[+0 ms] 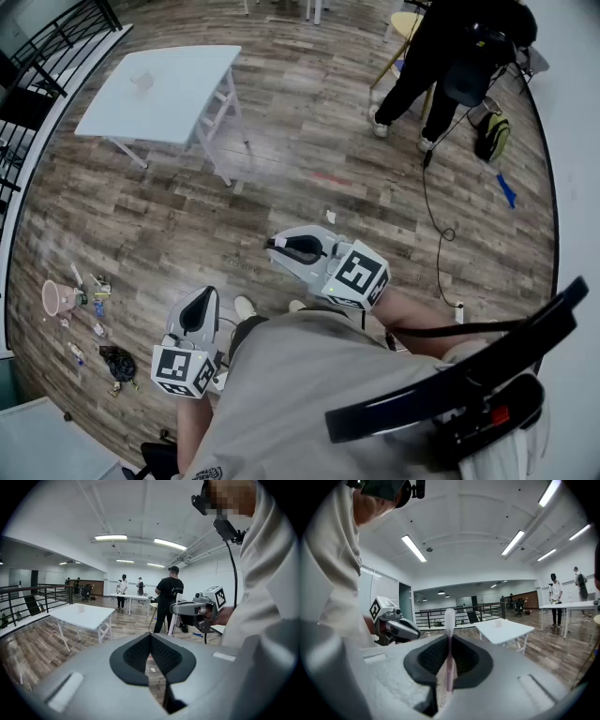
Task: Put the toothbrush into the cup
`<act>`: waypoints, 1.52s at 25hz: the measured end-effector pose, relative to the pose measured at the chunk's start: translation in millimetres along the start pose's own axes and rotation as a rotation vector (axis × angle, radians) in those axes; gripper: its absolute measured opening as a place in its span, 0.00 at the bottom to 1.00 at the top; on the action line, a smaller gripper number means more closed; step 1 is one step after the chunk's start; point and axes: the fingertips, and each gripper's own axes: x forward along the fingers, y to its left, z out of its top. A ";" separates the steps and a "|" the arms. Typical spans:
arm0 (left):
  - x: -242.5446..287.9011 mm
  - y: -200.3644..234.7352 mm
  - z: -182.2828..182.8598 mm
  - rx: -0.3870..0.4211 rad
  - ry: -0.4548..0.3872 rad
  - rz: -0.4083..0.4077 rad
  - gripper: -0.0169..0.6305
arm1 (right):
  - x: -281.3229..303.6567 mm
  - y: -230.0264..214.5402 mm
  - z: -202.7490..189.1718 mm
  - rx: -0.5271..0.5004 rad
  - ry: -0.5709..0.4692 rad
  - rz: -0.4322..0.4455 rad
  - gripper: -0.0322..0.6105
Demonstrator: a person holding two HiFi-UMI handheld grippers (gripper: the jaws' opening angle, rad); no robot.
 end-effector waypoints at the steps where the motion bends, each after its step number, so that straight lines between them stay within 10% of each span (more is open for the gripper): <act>1: 1.1 -2.2 2.1 -0.001 -0.006 0.003 0.03 | -0.8 -0.2 -0.4 -0.004 0.004 0.007 0.09; 23: 18.4 -3.8 12.3 -0.021 -0.004 0.015 0.03 | 6.0 -17.7 -7.1 0.043 0.003 0.058 0.08; 38: 33.8 158.3 25.6 -0.086 -0.066 -0.014 0.03 | 155.7 -61.7 20.9 0.012 0.047 0.026 0.08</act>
